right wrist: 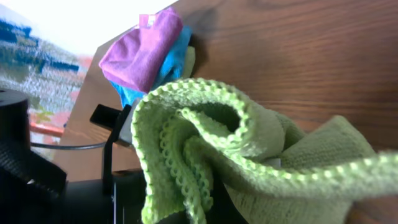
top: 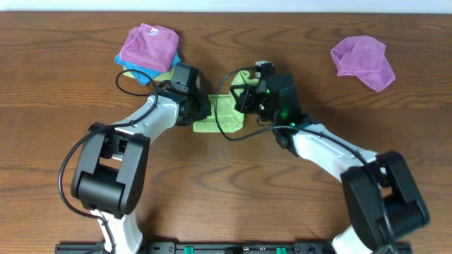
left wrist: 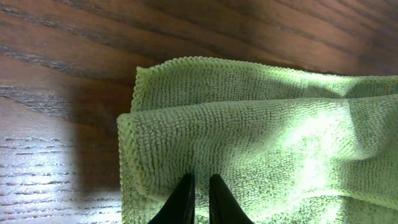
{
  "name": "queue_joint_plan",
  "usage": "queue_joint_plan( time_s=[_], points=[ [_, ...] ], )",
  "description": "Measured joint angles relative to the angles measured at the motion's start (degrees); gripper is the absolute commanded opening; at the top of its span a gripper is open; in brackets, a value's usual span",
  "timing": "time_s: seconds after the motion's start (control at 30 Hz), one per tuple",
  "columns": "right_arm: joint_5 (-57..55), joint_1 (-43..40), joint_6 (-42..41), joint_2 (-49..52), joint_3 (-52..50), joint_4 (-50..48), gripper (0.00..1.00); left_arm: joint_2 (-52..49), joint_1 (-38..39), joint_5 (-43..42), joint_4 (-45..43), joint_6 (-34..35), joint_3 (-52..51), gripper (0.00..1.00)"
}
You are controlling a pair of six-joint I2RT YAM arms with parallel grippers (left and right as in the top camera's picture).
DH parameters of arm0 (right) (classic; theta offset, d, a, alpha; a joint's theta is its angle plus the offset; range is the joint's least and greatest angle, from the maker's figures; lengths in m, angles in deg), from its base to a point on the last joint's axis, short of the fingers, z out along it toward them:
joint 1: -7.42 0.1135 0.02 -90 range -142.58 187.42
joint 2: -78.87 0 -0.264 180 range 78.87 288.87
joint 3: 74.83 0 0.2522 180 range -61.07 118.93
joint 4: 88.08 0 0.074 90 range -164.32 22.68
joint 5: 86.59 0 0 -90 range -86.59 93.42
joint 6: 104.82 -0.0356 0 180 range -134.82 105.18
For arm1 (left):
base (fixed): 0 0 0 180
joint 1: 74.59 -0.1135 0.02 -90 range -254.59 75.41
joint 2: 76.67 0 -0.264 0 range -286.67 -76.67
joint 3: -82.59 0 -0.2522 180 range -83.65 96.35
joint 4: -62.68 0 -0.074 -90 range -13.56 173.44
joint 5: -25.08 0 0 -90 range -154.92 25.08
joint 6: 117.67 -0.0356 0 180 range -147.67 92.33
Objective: Fold the cloth
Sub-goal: 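Fold the strip's right end leftward over the left end with the right gripper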
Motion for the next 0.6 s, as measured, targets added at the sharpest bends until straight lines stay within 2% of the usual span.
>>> queue_joint_plan(
  time_s=[0.27, 0.6],
  points=[
    [0.9, 4.2, 2.3, 3.6, 2.4, 3.7, 0.01, 0.0, -0.2, -0.1, 0.0, 0.0, 0.0, 0.09],
    [1.2, 6.4, 4.2, 5.2, 2.4, 3.8, 0.01, 0.0, -3.7, -2.4, 0.9, 0.0, 0.0, 0.06]
  ],
)
